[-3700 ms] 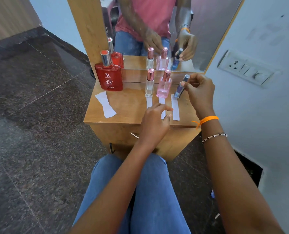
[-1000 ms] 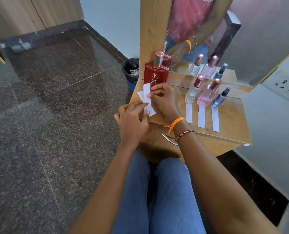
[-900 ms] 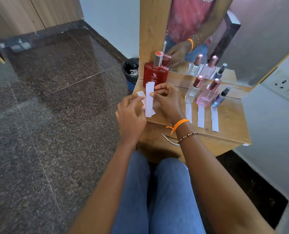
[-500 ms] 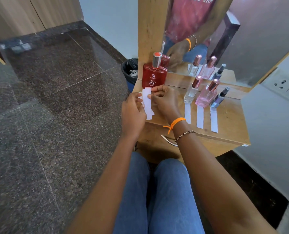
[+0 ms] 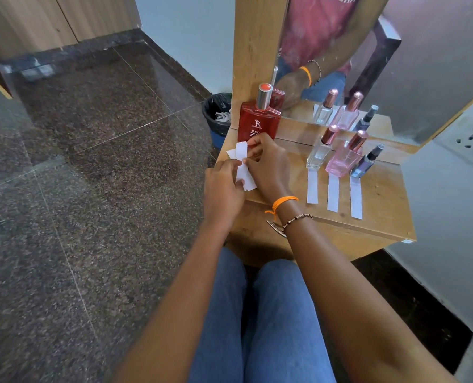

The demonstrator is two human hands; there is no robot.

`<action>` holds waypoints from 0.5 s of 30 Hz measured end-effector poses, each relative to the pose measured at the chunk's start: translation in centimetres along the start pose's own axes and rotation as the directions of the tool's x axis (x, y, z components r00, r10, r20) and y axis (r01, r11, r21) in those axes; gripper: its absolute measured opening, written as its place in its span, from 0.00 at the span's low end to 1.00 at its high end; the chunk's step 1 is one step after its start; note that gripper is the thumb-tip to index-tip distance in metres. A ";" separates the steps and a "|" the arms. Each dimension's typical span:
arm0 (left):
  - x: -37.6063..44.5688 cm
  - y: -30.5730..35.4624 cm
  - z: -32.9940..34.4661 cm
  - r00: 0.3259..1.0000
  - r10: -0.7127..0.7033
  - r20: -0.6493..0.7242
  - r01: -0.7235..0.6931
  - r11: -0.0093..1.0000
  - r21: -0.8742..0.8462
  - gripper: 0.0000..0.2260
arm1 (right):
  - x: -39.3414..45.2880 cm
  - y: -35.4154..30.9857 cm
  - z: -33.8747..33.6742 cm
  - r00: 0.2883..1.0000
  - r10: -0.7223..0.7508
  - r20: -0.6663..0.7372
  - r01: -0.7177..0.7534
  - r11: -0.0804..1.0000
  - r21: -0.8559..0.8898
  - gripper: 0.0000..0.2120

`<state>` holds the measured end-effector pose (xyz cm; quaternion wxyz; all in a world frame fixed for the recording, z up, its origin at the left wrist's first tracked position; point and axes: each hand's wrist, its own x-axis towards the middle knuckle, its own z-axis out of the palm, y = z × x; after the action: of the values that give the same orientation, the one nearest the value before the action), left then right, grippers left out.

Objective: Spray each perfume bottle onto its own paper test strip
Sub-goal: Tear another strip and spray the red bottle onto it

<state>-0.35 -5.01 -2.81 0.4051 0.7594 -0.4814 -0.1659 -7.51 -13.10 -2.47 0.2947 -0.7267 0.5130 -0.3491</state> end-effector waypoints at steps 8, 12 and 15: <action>0.2 -0.2 0.1 1.000 -0.018 -0.006 0.018 0.999 -0.041 0.17 | 0.5 -0.3 -0.3 0.996 0.079 0.040 -0.078 0.996 -0.039 0.08; 0.2 -0.4 0.0 1.000 -0.016 0.005 0.016 0.999 -0.039 0.19 | 0.6 -0.3 -0.4 0.994 0.081 0.074 -0.077 0.995 -0.065 0.05; 0.3 -0.4 0.1 1.000 0.001 0.012 0.000 1.000 -0.021 0.21 | 0.6 -0.2 -0.5 0.993 0.070 0.099 -0.064 0.996 -0.060 0.07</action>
<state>-0.02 -5.20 -3.12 0.4102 0.7539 -0.4823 -0.1755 -7.65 -13.69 -1.87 0.3113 -0.7339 0.5311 -0.2871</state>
